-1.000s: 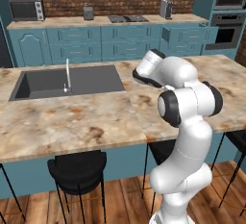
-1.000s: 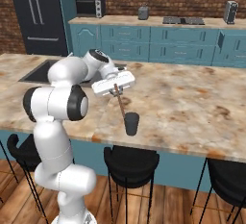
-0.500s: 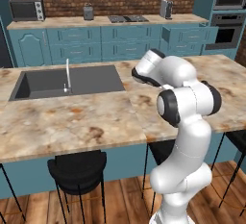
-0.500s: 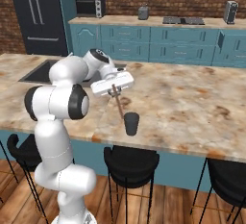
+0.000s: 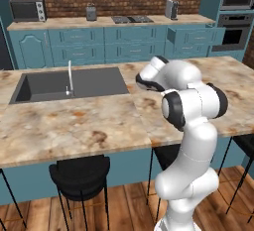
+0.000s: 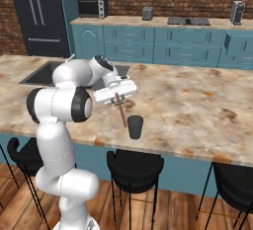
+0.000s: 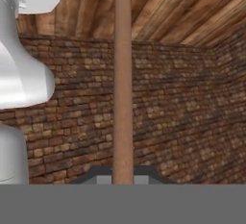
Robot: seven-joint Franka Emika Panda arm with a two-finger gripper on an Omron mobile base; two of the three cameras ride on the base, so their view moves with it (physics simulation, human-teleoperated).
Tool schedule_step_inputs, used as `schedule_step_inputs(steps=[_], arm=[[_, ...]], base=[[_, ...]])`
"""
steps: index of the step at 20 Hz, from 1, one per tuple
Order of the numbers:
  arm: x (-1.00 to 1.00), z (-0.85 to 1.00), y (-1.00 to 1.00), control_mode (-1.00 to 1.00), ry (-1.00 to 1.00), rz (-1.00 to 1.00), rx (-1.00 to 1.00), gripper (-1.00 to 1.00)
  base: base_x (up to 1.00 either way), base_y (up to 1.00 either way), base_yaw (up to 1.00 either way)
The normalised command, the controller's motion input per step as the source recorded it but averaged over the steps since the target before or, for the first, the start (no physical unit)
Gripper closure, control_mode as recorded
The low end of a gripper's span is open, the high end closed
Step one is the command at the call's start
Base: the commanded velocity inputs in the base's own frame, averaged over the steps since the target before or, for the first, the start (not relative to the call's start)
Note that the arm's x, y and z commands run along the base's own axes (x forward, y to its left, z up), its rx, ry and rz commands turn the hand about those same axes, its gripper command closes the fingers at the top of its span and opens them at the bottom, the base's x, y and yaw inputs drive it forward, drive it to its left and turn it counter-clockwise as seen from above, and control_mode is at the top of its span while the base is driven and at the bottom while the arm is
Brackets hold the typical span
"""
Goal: Take a straw from the drawer in front and place it inside the glass cup on the dining counter.
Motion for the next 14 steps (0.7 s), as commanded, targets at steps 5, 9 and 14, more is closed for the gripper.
schedule_step_inputs(steps=[5,9,14], arm=[[0.0,-0.18,-0.01,-1.0,0.0,0.0,0.01,1.0],[0.0,0.32,0.0,-1.0,-0.04,0.0,0.04,1.0],[0.03,0.27,0.0,-1.0,-0.01,0.0,0.01,1.0]], base=[[0.0,0.0,0.0],[0.0,0.0,0.0],[0.0,0.0,0.0]])
